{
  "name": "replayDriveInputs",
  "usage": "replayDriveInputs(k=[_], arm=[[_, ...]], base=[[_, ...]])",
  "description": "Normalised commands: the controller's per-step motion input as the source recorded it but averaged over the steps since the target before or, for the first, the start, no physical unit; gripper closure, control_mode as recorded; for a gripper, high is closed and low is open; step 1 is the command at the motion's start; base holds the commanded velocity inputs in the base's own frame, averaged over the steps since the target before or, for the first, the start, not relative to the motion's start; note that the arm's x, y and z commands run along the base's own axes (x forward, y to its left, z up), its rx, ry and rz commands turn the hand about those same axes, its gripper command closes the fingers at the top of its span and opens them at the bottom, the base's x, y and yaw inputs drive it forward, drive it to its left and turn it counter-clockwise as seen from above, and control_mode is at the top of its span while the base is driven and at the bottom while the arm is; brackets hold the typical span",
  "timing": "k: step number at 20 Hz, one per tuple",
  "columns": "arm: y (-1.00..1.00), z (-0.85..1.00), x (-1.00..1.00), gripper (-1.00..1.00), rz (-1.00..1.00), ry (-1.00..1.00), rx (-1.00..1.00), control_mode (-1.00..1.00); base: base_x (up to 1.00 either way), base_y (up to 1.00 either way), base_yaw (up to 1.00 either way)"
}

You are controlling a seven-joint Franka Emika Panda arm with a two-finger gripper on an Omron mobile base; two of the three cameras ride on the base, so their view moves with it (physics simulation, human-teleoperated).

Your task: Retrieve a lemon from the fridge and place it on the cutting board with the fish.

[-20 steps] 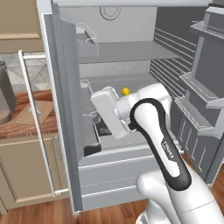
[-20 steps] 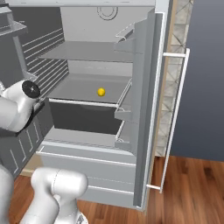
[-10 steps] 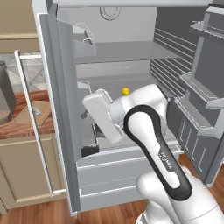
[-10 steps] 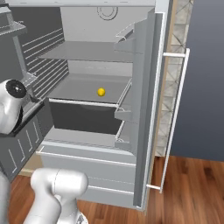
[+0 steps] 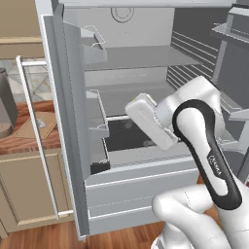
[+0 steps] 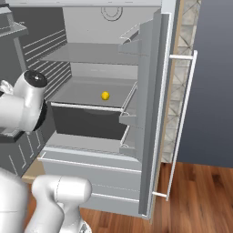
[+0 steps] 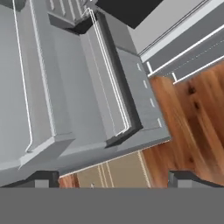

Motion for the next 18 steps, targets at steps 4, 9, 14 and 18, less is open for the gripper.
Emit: replayDriveInputs(k=[4,9,14,18], arm=[[-1.0,-0.36,0.04,-1.0,0.01,-0.1,-0.33,-1.0],[-1.0,-0.5,0.13,-1.0,0.2,-0.09,-0.45,-1.0],[-0.84,-0.6,0.05,-1.0,0.22,-0.03,-0.51,-1.0],[-0.33,-0.23,0.0,-1.0,0.08,0.06,-0.47,-1.0]], base=[[0.0,0.0,0.0],[0.0,0.0,0.0],[0.0,0.0,0.0],[0.0,0.0,0.0]])
